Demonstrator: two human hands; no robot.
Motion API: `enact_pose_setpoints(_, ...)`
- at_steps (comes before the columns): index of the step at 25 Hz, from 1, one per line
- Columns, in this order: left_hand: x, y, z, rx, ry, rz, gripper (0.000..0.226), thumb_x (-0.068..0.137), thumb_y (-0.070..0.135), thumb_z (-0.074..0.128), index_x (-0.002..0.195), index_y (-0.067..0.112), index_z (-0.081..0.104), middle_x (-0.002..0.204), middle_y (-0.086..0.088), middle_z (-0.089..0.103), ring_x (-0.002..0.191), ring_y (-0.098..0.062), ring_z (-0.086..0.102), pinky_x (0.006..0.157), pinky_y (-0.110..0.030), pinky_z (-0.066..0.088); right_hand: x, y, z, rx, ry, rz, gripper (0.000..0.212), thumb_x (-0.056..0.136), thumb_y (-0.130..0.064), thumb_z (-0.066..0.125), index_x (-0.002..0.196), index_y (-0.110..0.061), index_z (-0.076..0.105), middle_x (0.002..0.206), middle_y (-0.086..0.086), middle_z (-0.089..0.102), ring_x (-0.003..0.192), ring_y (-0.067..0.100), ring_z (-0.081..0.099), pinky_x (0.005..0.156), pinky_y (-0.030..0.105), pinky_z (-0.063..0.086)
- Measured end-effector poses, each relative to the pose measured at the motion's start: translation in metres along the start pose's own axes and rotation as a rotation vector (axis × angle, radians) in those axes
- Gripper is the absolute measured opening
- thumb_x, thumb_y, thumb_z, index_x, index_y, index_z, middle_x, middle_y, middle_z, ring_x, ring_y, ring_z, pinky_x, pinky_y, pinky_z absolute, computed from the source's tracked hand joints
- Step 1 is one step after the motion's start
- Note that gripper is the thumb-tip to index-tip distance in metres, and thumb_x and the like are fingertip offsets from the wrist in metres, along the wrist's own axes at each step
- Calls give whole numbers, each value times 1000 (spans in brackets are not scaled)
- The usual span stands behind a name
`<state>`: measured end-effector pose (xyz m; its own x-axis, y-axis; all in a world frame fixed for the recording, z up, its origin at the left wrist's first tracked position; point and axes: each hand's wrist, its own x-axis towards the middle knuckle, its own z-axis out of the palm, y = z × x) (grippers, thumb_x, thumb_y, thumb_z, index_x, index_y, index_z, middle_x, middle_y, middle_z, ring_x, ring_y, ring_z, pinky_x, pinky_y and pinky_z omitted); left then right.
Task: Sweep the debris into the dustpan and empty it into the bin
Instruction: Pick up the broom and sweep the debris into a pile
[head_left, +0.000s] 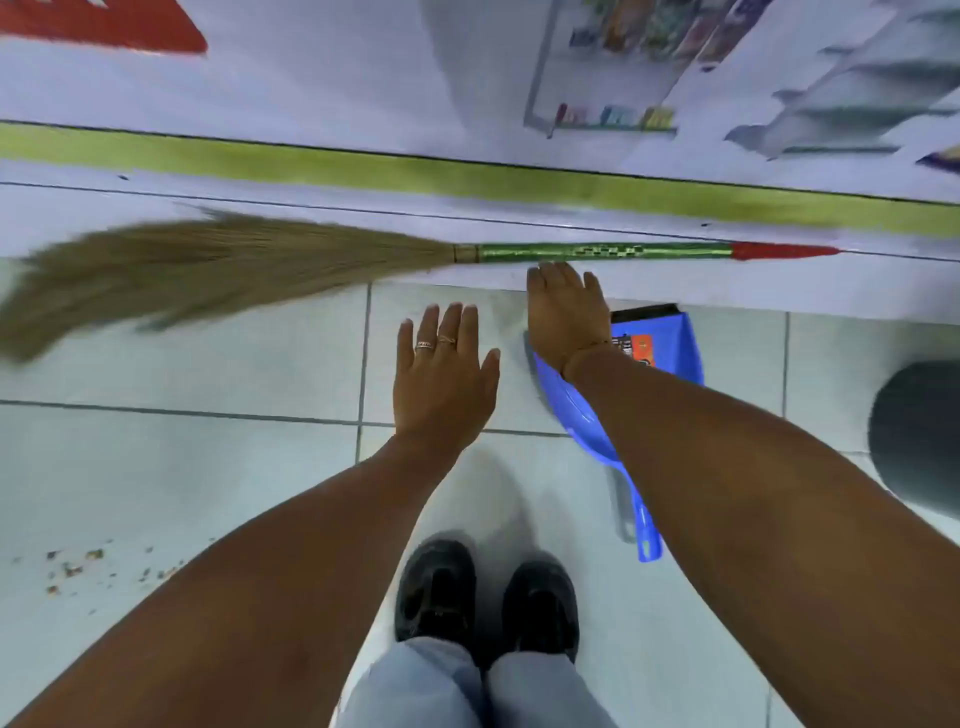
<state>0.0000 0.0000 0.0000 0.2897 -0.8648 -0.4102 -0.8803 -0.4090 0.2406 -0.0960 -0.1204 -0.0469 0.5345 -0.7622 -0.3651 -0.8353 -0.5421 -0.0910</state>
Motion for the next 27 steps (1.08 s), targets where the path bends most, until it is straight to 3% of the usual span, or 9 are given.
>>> enact_pose_setpoints(2, 19, -8, 24, 19, 27, 2, 64, 89, 41, 19, 138, 5, 40, 143, -13, 49, 136, -33, 38, 114, -51, 24, 27, 4, 20, 13, -101, 75, 51, 94, -5, 31, 145, 1, 28, 151, 20, 32, 143, 30, 25, 116, 51, 18)
enact_pose_setpoints(6, 49, -31, 62, 121, 45, 108, 55, 95, 38, 29, 140, 8, 37, 146, -12, 45, 138, -31, 35, 115, -50, 22, 78, 15, 59, -12, -106, 80, 54, 97, -5, 29, 149, 0, 15, 158, 16, 17, 148, 28, 11, 118, 52, 12)
enact_pose_setpoints(11, 55, -48, 84, 162, -10, 117, 54, 98, 39, 31, 143, 9, 30, 151, -12, 37, 142, -30, 27, 118, -48, 15, 94, 16, 75, -49, -12, 121, 45, 92, 1, 32, 135, 6, 43, 132, 27, 52, 129, 39, 44, 116, 54, 18)
enact_pose_setpoints(13, 46, -48, 81, 151, -43, 93, 55, 98, 39, 29, 145, 10, 26, 153, -11, 31, 143, -29, 24, 119, -47, 13, 80, 11, 70, -184, 82, 72, 42, 80, 5, 34, 108, 5, 65, 100, 23, 69, 98, 38, 64, 104, 58, 40)
enact_pose_setpoints(15, 23, -39, 63, 144, -15, 86, 57, 96, 40, 27, 142, 7, 33, 150, -13, 37, 140, -31, 33, 116, -48, 22, 54, 8, 53, -217, 29, 54, 42, 69, -2, 33, 82, -8, 73, 72, 10, 70, 69, 30, 68, 82, 52, 57)
enact_pose_setpoints(19, -48, -11, 3, 80, -7, 42, 57, 93, 38, 27, 137, 5, 41, 144, -14, 46, 134, -32, 42, 112, -50, 30, -25, -10, -6, -152, -147, -60, 45, 69, -13, 34, 90, -18, 74, 75, 8, 71, 53, 29, 64, 60, 41, 57)
enact_pose_setpoints(22, -108, 5, -47, 95, -31, 25, 57, 92, 38, 27, 135, 6, 45, 141, -13, 51, 131, -31, 47, 110, -50, 33, -98, -27, -59, -163, -136, -172, 29, 77, -27, 53, 96, -23, 75, 71, 9, 69, 40, 26, 59, 40, 27, 48)
enact_pose_setpoints(24, -146, 15, -79, 117, -24, 0, 55, 91, 38, 28, 132, 6, 48, 138, -12, 54, 128, -30, 50, 107, -51, 35, -140, -41, -102, -119, -108, -149, 33, 84, -29, 63, 115, -18, 67, 84, 15, 68, 55, 32, 67, 48, 33, 52)
enact_pose_setpoints(27, -201, 28, -133, 115, 16, -38, 55, 91, 38, 29, 131, 7, 49, 137, -12, 55, 128, -29, 50, 108, -51, 35, -190, -64, -159, -20, -328, -185, 47, 98, -10, 36, 144, -8, 32, 124, 23, 52, 105, 40, 60, 81, 46, 49)
